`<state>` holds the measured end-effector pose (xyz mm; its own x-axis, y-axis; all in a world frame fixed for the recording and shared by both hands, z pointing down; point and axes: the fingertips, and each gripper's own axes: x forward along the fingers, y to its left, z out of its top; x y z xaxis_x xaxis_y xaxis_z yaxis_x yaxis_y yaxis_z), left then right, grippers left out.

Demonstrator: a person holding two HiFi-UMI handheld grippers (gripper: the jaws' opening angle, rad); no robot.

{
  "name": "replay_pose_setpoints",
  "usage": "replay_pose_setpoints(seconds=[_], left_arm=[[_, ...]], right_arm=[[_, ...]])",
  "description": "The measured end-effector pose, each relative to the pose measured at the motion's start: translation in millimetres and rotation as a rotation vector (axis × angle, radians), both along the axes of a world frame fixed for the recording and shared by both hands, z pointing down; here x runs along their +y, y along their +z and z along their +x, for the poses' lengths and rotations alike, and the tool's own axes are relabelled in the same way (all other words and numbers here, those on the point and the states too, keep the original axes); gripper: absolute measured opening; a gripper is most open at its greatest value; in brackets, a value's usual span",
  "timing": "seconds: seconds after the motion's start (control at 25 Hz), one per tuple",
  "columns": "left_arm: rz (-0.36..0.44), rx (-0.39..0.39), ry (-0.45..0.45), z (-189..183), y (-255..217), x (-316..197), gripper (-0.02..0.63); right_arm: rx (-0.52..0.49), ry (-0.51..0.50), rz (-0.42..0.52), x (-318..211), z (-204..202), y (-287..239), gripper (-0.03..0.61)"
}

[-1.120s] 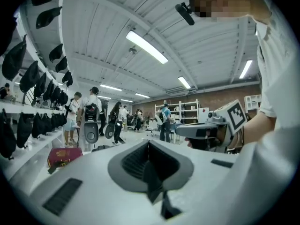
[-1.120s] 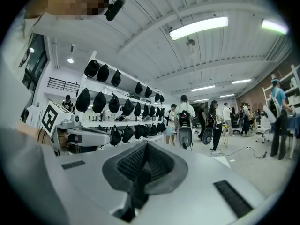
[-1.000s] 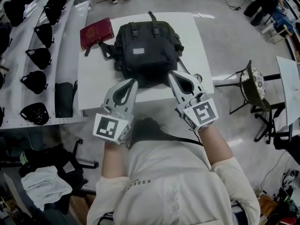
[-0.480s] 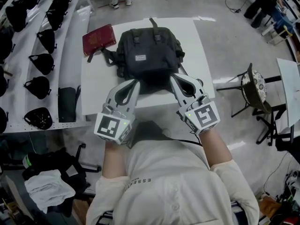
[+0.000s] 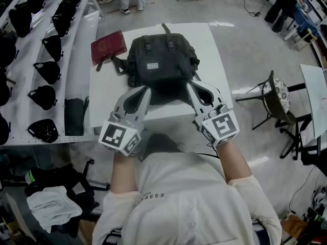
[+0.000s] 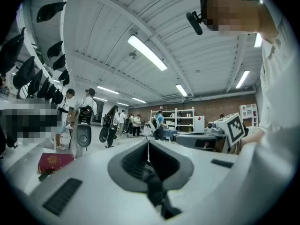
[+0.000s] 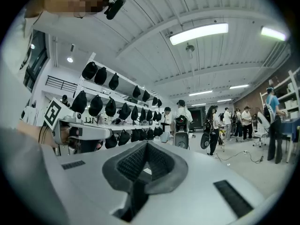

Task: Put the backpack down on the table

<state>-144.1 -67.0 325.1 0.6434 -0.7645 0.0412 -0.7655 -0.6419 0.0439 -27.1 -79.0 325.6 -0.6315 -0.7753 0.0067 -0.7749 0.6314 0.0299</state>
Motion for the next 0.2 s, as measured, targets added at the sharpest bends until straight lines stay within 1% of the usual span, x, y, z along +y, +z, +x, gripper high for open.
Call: replay_pose_setpoints(seconds=[0.2], left_arm=[[-0.005, -0.014, -0.004, 4.0, 3.2, 3.3, 0.005]], right_arm=[[0.012, -0.037, 0.034, 9.6, -3.5, -5.6, 0.014]])
